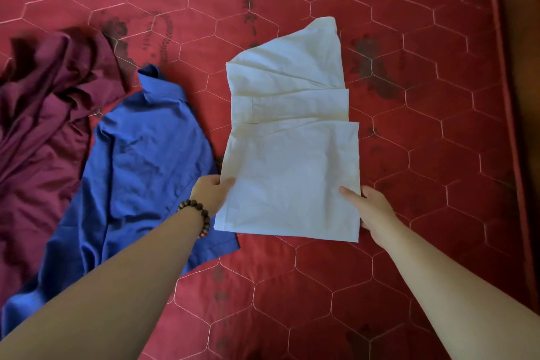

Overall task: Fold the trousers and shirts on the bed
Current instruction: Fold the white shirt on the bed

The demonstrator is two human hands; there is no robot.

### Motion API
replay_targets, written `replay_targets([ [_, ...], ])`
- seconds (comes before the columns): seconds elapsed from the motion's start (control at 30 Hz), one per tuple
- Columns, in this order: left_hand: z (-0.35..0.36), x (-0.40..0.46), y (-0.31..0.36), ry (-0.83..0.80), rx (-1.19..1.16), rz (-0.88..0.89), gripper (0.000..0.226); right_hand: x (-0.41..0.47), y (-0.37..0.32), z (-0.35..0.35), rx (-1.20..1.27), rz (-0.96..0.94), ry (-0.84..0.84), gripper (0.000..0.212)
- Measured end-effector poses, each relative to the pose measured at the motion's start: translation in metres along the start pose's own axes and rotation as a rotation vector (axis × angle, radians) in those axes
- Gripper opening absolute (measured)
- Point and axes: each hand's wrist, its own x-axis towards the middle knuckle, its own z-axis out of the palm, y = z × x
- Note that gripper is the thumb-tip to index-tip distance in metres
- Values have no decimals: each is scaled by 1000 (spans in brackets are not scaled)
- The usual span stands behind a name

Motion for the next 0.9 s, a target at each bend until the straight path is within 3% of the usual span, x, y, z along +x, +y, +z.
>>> replay_targets([
  [0.1,2,-4,-4,1,-27,65,33,-1,1,5,-63,-82,73,6],
  [0.27,13,-13,-15,33,70,55,34,-6,7,12,-300,-179,243,16],
  [0.37,16,-28,-11,376,217,125,23,-17,4,17,-537,-360,506,28],
  [0.43,22,-34,-2,561,356,423,28,-18,-4,29,-733,-651,623,34],
  [0.5,37,-31,12,471,431,791,37,-13,-14,49,-870,-894,553,36],
  [0.57,56,-23,26,271,645,991,45,-1,-23,75,-991,-1050,386,42],
  [0.67,65,8,37,140,920,956,52,26,-33,94,-1166,-1076,247,52],
  [0.9,26,64,10,214,974,935,56,69,-22,47,-1245,-912,293,61],
])
